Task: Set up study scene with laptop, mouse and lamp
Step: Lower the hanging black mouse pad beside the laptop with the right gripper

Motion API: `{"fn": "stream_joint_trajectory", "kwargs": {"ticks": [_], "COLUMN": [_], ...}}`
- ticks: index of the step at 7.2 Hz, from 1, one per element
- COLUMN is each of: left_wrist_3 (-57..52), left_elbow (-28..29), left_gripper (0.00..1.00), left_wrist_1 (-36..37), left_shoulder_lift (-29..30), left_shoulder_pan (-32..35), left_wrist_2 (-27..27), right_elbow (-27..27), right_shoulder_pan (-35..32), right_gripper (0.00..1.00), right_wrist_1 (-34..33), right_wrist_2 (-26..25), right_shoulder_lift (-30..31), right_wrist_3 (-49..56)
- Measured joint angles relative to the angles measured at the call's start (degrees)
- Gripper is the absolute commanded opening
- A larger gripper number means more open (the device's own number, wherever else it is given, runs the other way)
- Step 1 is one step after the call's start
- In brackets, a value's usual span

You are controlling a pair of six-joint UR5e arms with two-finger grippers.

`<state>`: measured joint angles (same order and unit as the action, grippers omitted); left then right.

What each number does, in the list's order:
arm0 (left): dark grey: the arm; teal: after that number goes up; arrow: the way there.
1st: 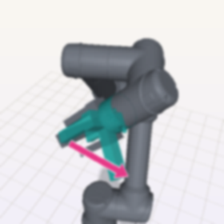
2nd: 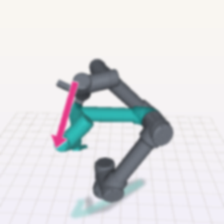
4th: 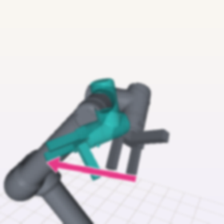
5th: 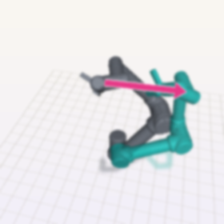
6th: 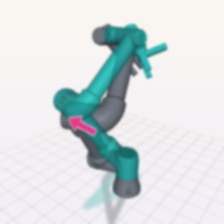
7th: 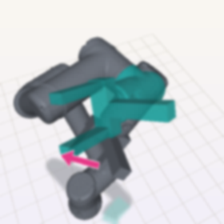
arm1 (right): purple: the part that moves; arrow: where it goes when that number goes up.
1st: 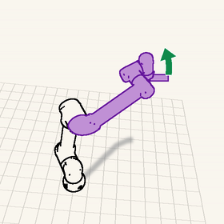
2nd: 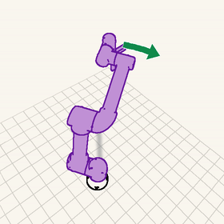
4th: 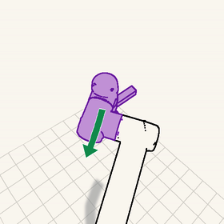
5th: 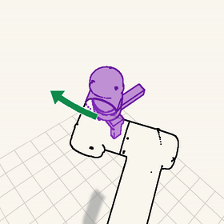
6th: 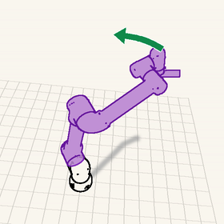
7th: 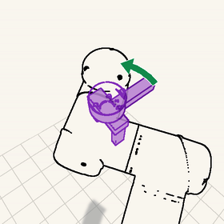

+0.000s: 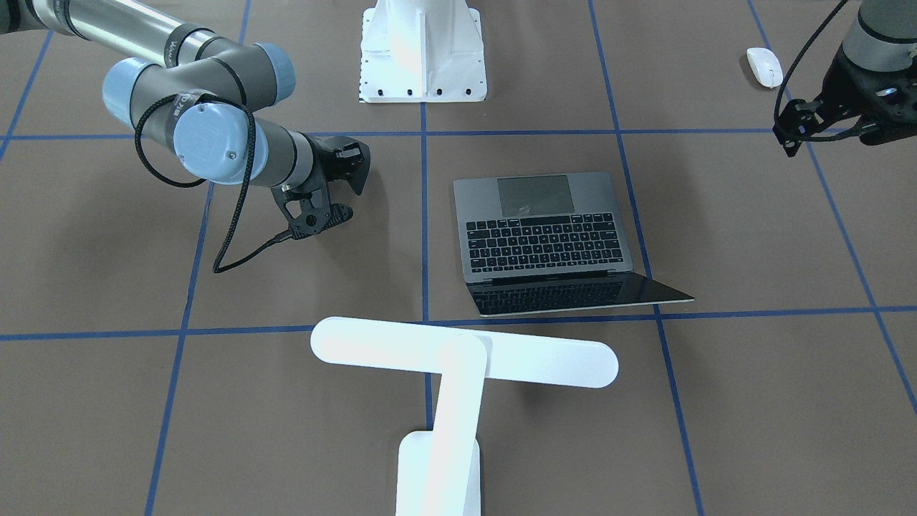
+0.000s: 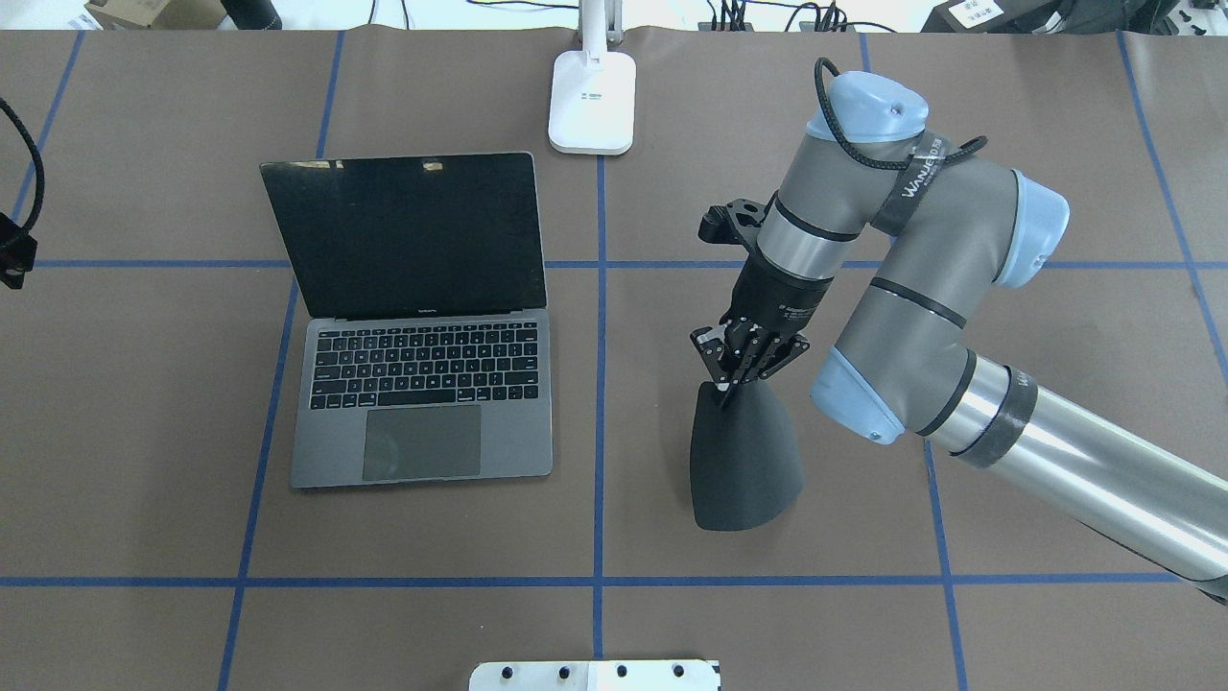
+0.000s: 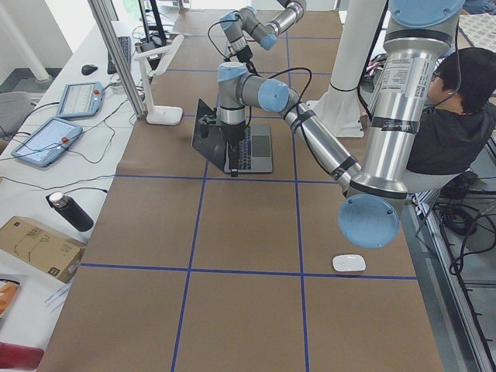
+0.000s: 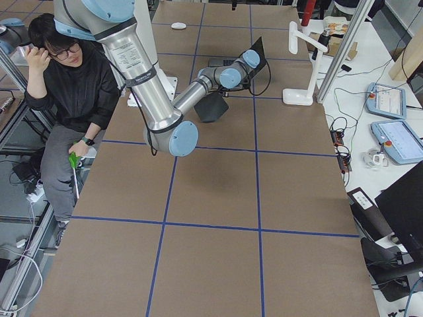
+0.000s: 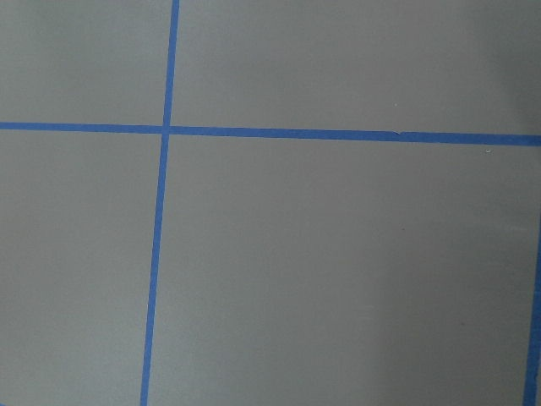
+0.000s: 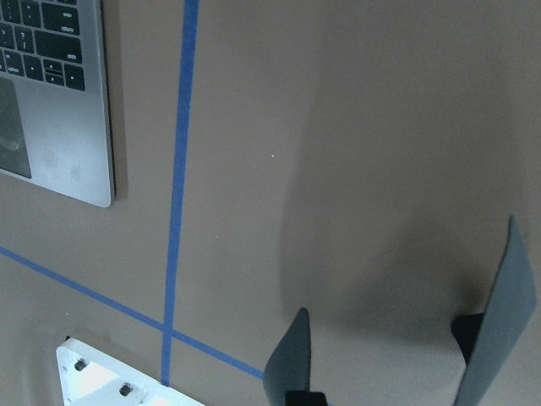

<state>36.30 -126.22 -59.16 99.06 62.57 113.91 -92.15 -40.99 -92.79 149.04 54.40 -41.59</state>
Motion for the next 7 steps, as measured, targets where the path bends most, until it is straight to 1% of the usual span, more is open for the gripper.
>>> {"fn": "stream_joint_trajectory", "kwargs": {"ticks": [2, 3, 7], "left_wrist_3": [0.0, 0.0, 0.0], "left_elbow": [0.18, 0.22, 0.87], "left_gripper": [1.0, 1.0, 1.0], "left_wrist_1": [-0.05, -0.05, 0.01], "left_shoulder_lift": [0.0, 0.01, 0.0], "left_shoulder_pan": [0.28, 0.31, 0.39], "left_wrist_2": [0.0, 0.02, 0.09], "right_elbow": [5.09, 6.63, 12.24], "right_shoulder_pan": [0.03, 0.02, -0.19], "right_gripper": [0.0, 0.0, 0.0], "right_wrist_1": [3.95, 5.2, 7.47], "right_wrist_2": [-0.26, -0.56, -2.4], "right_shoulder_lift": [-2.85, -3.75, -8.79], "right_wrist_3": [-0.51, -0.66, -0.77]}}
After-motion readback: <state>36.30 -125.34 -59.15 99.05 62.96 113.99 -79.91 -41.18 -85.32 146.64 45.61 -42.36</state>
